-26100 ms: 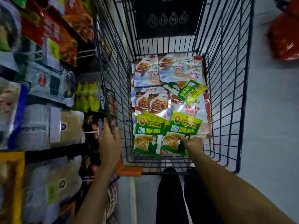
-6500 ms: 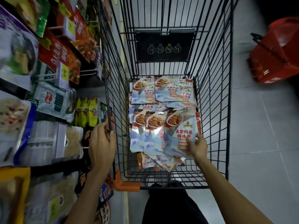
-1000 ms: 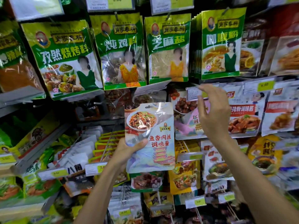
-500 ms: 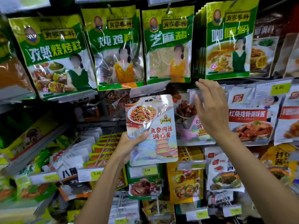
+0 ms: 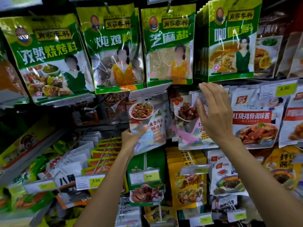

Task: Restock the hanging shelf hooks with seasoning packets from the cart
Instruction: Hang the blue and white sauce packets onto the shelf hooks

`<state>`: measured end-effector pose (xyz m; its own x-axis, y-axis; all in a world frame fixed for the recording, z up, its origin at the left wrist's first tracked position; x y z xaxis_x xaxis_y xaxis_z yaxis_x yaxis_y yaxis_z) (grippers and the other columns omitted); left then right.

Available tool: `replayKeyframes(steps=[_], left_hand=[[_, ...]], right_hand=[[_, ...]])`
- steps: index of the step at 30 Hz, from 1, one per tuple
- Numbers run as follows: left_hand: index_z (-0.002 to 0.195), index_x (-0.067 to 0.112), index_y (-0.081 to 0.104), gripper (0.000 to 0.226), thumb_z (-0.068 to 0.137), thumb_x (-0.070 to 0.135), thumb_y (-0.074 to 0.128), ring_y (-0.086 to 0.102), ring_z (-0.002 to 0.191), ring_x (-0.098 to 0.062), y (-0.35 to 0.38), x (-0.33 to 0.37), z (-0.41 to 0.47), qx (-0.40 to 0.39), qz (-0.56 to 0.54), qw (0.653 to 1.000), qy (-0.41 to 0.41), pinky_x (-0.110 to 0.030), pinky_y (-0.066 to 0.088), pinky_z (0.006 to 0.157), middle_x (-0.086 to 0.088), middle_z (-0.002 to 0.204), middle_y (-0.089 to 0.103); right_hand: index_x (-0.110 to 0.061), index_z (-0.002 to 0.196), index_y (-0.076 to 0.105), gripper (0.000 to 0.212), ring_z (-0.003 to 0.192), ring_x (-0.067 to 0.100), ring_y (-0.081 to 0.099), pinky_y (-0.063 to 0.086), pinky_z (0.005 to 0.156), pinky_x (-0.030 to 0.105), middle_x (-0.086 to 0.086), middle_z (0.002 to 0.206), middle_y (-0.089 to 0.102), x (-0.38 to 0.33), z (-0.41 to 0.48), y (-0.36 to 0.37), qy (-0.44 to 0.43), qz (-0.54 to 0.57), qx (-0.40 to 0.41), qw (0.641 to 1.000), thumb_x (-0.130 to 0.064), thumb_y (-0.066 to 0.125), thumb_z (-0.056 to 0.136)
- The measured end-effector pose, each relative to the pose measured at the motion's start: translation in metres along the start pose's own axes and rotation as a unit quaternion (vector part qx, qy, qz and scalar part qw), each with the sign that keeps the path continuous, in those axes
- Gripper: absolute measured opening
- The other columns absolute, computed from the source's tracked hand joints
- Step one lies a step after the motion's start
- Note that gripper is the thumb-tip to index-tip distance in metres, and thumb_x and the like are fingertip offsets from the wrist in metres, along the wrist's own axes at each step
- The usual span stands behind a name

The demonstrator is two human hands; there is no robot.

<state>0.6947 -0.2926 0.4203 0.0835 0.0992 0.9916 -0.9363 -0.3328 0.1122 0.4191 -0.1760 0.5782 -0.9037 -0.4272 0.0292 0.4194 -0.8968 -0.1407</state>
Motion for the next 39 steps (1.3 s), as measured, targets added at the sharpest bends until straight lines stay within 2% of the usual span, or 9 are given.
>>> replayKeyframes(steps=[3, 11, 14, 20, 23, 26, 31, 36, 39], left_hand=[[0.069, 0.007, 0.056, 0.037, 0.069, 0.031, 0.085, 0.052, 0.056, -0.015, -0.003, -0.002, 0.011, 0.055, 0.044, 0.998, 0.004, -0.018, 0.043, 0.041, -0.004, 0.061, 0.056], [0.072, 0.009, 0.050, 0.048, 0.064, 0.037, 0.087, 0.052, 0.065, -0.018, 0.007, -0.016, 0.030, 0.086, 0.020, 0.995, -0.050, -0.037, 0.053, 0.074, -0.009, 0.071, 0.053], [0.088, 0.001, 0.055, 0.057, 0.066, 0.044, 0.084, 0.056, 0.075, -0.024, 0.004, -0.018, 0.027, 0.089, 0.092, 0.990, -0.056, -0.031, 0.048, 0.064, -0.015, 0.089, 0.056], [0.122, -0.004, 0.052, 0.055, 0.088, 0.038, 0.065, 0.050, 0.113, -0.039, -0.028, 0.006, -0.030, 0.087, 0.293, 0.949, 0.075, -0.045, 0.045, 0.089, -0.025, 0.120, 0.056], [0.122, 0.003, 0.052, 0.035, 0.096, 0.027, 0.054, 0.051, 0.107, -0.031, -0.024, 0.028, -0.091, 0.061, 0.285, 0.934, 0.206, -0.042, 0.044, 0.085, -0.015, 0.117, 0.055], [0.118, 0.009, 0.058, 0.025, 0.099, 0.023, 0.048, 0.058, 0.093, -0.022, 0.000, 0.018, -0.150, -0.041, 0.255, 0.933, 0.251, -0.032, 0.044, 0.076, -0.004, 0.109, 0.060], [0.103, 0.009, 0.066, 0.031, 0.099, 0.029, 0.042, 0.054, 0.060, -0.022, 0.058, -0.062, -0.237, -0.214, 0.239, 0.932, 0.166, -0.027, 0.035, 0.055, -0.006, 0.081, 0.065], [0.094, 0.007, 0.068, 0.024, 0.100, 0.015, 0.047, 0.062, 0.073, -0.008, 0.116, -0.151, -0.326, -0.364, 0.258, 0.892, 0.075, -0.024, 0.046, 0.070, -0.001, 0.087, 0.070], [0.088, 0.009, 0.067, 0.023, 0.099, 0.014, 0.047, 0.064, 0.080, -0.018, 0.149, -0.195, -0.370, -0.442, 0.267, 0.856, 0.035, -0.024, 0.046, 0.070, 0.000, 0.082, 0.069]], right_hand=[[0.004, 0.130, 0.054, 0.036, 0.123, 0.029, 0.046, 0.035, 0.111, 0.041, 0.020, 0.126, 0.059, -0.001, 0.000, 0.000, -0.002, -0.002, 0.006, 1.000, -0.009, 0.055, 0.096], [0.004, 0.129, 0.054, 0.035, 0.124, 0.030, 0.048, 0.035, 0.112, 0.041, 0.019, 0.127, 0.059, -0.001, 0.000, 0.001, 0.001, -0.008, 0.003, 1.000, -0.011, 0.053, 0.097], [0.004, 0.131, 0.053, 0.037, 0.127, 0.032, 0.048, 0.034, 0.113, 0.038, 0.018, 0.131, 0.057, -0.005, 0.002, -0.002, 0.007, -0.010, -0.012, 1.000, -0.011, 0.052, 0.097], [0.006, 0.127, 0.055, 0.035, 0.126, 0.031, 0.049, 0.037, 0.111, 0.038, 0.020, 0.129, 0.058, -0.027, -0.015, -0.032, 0.046, 0.002, -0.022, 0.999, -0.006, 0.056, 0.094], [0.006, 0.123, 0.059, 0.032, 0.119, 0.031, 0.053, 0.043, 0.104, 0.040, 0.019, 0.122, 0.061, -0.032, -0.059, -0.051, 0.133, 0.030, -0.072, 0.988, -0.008, 0.054, 0.095], [-0.001, 0.117, 0.063, 0.025, 0.098, 0.022, 0.060, 0.052, 0.083, 0.035, 0.012, 0.110, 0.064, -0.026, -0.130, -0.081, 0.291, 0.081, -0.130, 0.944, -0.010, 0.050, 0.097], [-0.015, 0.097, 0.068, 0.018, 0.074, 0.009, 0.063, 0.044, 0.066, 0.013, -0.003, 0.080, 0.068, -0.020, -0.270, -0.170, 0.537, 0.062, -0.162, 0.826, -0.018, 0.049, 0.098], [-0.011, 0.083, 0.070, 0.025, 0.069, 0.018, 0.067, 0.051, 0.070, 0.036, 0.002, 0.072, 0.071, -0.021, -0.390, -0.281, 0.699, 0.013, -0.113, 0.706, -0.016, 0.049, 0.098], [-0.013, 0.079, 0.071, 0.025, 0.056, 0.003, 0.063, 0.047, 0.057, 0.019, -0.002, 0.063, 0.071, -0.016, -0.432, -0.336, 0.750, -0.024, -0.081, 0.656, -0.015, 0.054, 0.097]])
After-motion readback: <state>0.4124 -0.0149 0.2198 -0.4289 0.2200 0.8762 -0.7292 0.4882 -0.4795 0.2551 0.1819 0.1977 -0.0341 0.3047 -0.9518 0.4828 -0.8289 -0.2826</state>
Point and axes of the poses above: each hand's wrist, its own z-axis towards the middle knuckle, its own y-axis out of the palm, x = y × z, the point moved 9 cm from there along z, towards the middle knuckle
